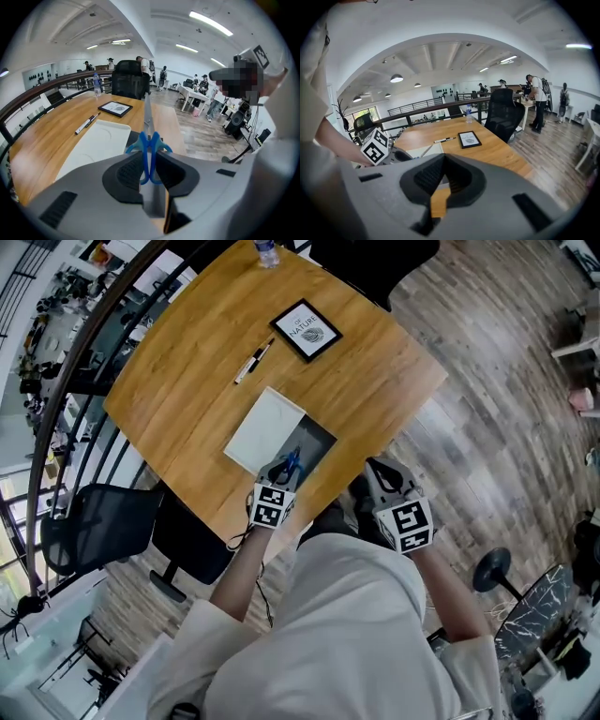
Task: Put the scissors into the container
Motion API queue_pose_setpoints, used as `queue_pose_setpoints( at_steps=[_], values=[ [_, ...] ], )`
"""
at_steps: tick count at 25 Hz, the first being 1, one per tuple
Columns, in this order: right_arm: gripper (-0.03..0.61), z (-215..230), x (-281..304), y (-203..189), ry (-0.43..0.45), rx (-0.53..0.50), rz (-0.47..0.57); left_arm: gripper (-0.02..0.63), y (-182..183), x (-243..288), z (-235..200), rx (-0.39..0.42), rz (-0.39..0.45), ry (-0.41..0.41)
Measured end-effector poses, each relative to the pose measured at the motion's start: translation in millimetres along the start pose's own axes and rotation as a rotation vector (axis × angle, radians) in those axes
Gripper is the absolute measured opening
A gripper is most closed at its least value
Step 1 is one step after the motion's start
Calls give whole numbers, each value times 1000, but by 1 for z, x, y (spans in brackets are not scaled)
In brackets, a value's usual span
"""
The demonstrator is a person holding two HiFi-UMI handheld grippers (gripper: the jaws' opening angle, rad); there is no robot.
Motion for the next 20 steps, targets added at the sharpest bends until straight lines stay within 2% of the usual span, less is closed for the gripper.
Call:
queue_pose_setpoints(
  at_steps=[6, 20],
  values=[
    [3, -1, 4, -7, -29, 34, -16, 78, -24, 29, -9, -16, -109, -13],
    [3, -7, 5, -31, -48, 91, -47, 78, -54, 74, -15, -20, -271, 0]
  ],
)
Point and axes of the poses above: the fingertips, and each gripper's own axes: x forward along the fingers, z to its right, y out of its top, the point moved 6 cm from there along -x, backward along the fingers, and after that the axes turned 3 degrees about z, right-handed, at the moved point
